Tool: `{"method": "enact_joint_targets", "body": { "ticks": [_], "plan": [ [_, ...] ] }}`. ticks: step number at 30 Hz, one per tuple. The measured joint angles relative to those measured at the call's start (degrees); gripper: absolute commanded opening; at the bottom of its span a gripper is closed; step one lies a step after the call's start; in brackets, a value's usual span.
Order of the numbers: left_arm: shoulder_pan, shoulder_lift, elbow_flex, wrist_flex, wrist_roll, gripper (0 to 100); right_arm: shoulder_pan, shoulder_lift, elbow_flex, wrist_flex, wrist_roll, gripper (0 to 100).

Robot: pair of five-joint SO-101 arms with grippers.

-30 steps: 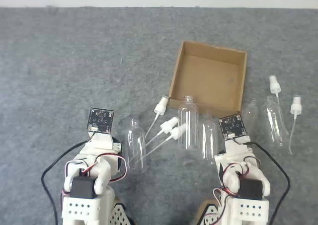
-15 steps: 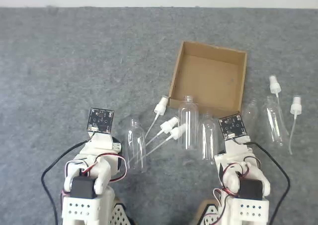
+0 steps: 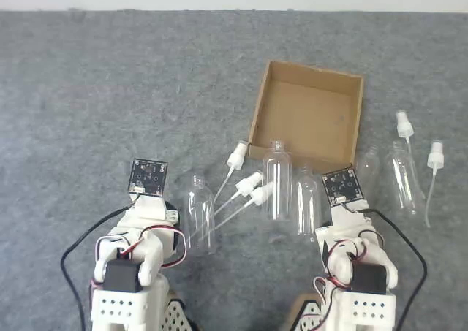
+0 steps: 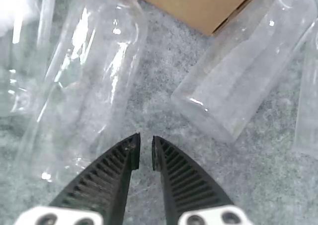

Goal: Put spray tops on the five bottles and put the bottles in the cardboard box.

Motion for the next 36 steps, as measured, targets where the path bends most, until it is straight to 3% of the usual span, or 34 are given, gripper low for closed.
{"method": "enact_joint_targets", "body": {
  "ticks": [11, 17, 22, 25, 31, 36],
  "plan": [
    [0.0, 0.0, 0.0, 0.0, 0.0, 1, 1.4, 0.0, -6.6, -2.5, 0.5, 0.6],
    [0.0, 0.0, 0.0, 0.0, 0.0, 1, 5.6, 0.0, -9.4, -9.3, 9.2, 1.3],
    [0.0, 0.0, 0.0, 0.0, 0.0, 1, 7.2, 0.0, -15.6, -8.2, 9.2, 15.4],
    [0.0, 0.0, 0.0, 0.0, 0.0, 1, 8.5, 0.4, -19.3, -7.6, 10.5, 15.2],
    [0.0, 0.0, 0.0, 0.0, 0.0, 1, 15.9, 17.5, -30.2, -12.7, 11.1, 14.8],
    [0.0, 0.0, 0.0, 0.0, 0.0, 1, 21.0, 43.0, -45.2, -16.6, 11.1, 14.9]
  ]
}}
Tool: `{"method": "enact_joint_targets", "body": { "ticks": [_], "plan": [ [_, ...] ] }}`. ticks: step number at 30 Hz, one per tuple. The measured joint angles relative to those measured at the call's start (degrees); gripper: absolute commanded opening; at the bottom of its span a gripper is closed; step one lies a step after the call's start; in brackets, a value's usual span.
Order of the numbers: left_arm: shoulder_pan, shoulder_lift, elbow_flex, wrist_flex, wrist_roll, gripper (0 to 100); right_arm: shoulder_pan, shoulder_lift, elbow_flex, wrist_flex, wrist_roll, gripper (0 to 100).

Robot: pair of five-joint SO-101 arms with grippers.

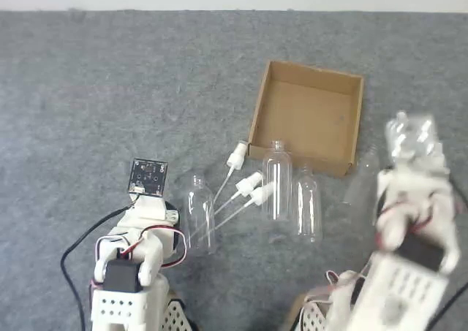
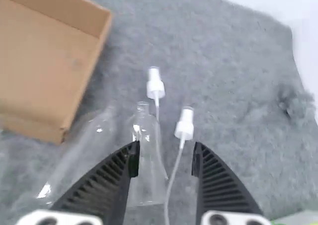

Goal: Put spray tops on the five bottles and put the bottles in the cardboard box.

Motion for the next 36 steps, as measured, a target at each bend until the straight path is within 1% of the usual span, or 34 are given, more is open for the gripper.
{"method": "enact_joint_targets", "body": {
  "ticks": [6, 10, 16, 20, 25, 31, 36],
  "plan": [
    [0.0, 0.0, 0.0, 0.0, 0.0, 1, 4.8, 32.2, -21.7, -0.4, 0.1, 14.9],
    [0.0, 0.0, 0.0, 0.0, 0.0, 1, 7.7, 51.1, -35.3, -0.4, 0.7, 15.4],
    [0.0, 0.0, 0.0, 0.0, 0.0, 1, 8.2, 72.7, -54.5, 4.8, 3.6, 27.0],
    [0.0, 0.0, 0.0, 0.0, 0.0, 1, 8.2, 83.4, -66.0, 9.1, 3.9, 24.1],
    [0.0, 0.0, 0.0, 0.0, 0.0, 1, 8.2, 94.2, -74.6, 10.3, 3.9, 18.1],
    [0.0, 0.0, 0.0, 0.0, 0.0, 1, 8.4, 101.9, -78.0, 10.3, 3.9, 14.3],
    [0.0, 0.0, 0.0, 0.0, 0.0, 1, 9.1, 104.4, -78.4, 10.3, 1.7, 6.7]
  ]
}}
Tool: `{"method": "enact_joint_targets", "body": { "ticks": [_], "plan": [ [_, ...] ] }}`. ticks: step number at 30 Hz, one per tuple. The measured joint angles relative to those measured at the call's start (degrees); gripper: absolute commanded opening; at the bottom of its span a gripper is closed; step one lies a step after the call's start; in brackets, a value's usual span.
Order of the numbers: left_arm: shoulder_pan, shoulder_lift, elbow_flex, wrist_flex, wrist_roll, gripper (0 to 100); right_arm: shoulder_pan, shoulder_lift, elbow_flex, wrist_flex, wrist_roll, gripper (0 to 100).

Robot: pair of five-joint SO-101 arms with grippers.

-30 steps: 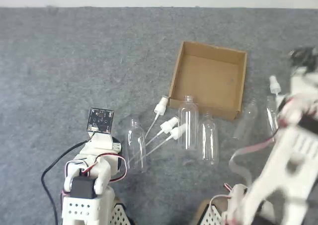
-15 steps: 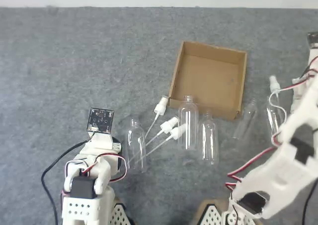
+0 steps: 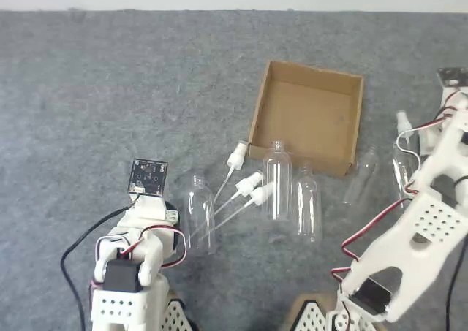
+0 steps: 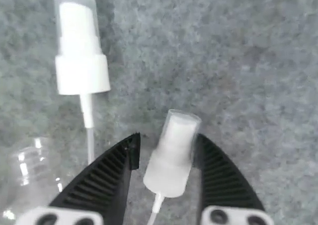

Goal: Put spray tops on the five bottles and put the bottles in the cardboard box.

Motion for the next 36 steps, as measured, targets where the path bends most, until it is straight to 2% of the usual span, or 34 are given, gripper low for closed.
{"method": "enact_joint_targets", "body": {
  "ticks": [4, 11, 15, 19, 22, 27, 31, 36],
  "plan": [
    [0.0, 0.0, 0.0, 0.0, 0.0, 1, 0.8, 0.8, -0.3, 0.0, -0.4, 0.2],
    [0.0, 0.0, 0.0, 0.0, 0.0, 1, 1.6, -0.2, -0.3, 1.0, -0.7, 0.5],
    [0.0, 0.0, 0.0, 0.0, 0.0, 1, 1.4, -7.5, -0.3, 6.2, -0.7, 0.6],
    [0.0, 0.0, 0.0, 0.0, 0.0, 1, -2.5, -18.0, -0.3, 13.6, -0.8, 0.6],
    [0.0, 0.0, 0.0, 0.0, 0.0, 1, -7.6, -25.4, -0.3, 19.3, -1.3, 0.6],
    [0.0, 0.0, 0.0, 0.0, 0.0, 1, -18.4, -35.7, -0.3, 26.5, -7.4, 0.6],
    [0.0, 0.0, 0.0, 0.0, 0.0, 1, -31.1, -40.2, -0.3, 30.5, -14.2, 0.6],
    [0.0, 0.0, 0.0, 0.0, 0.0, 1, -48.9, -40.6, -0.3, 30.8, -23.7, 0.6]
  ]
}}
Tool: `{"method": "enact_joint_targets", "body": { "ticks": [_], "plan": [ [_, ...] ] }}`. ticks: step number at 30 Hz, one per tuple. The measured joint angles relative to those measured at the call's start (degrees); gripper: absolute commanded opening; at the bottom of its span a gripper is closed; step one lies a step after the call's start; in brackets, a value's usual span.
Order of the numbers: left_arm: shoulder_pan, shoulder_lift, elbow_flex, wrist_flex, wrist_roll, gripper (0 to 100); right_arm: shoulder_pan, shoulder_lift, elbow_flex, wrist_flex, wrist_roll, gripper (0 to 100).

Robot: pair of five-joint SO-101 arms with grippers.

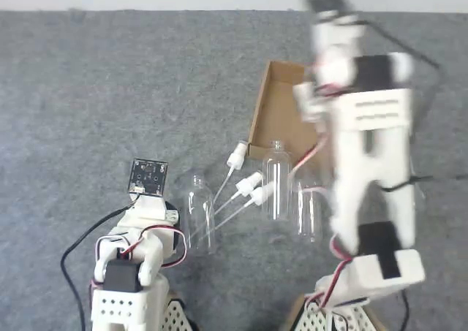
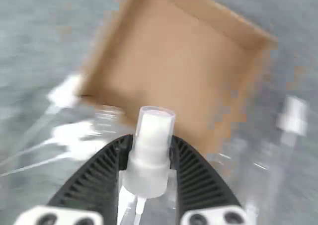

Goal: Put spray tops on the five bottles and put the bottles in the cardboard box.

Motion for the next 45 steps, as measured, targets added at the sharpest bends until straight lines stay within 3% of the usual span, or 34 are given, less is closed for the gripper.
{"method": "enact_joint_targets", "body": {
  "ticks": [5, 12, 21, 28, 37, 45],
  "plan": [
    [0.0, 0.0, 0.0, 0.0, 0.0, 1, -13.1, 4.6, 0.0, -2.2, -8.1, 0.6],
    [0.0, 0.0, 0.0, 0.0, 0.0, 1, -20.5, 18.7, 0.0, -11.8, -17.1, 0.6],
    [0.0, 0.0, 0.0, 0.0, 0.0, 1, -20.7, 26.9, 0.0, -19.6, -23.6, 1.0],
    [0.0, 0.0, 0.0, 0.0, 0.0, 1, -20.7, 29.5, 0.0, -20.0, -23.8, 18.8],
    [0.0, 0.0, 0.0, 0.0, 0.0, 1, -20.7, 31.4, 0.0, -20.0, -23.8, 19.5],
    [0.0, 0.0, 0.0, 0.0, 0.0, 1, -15.0, 27.2, -6.1, -10.0, -21.6, 19.5]
  ]
}}
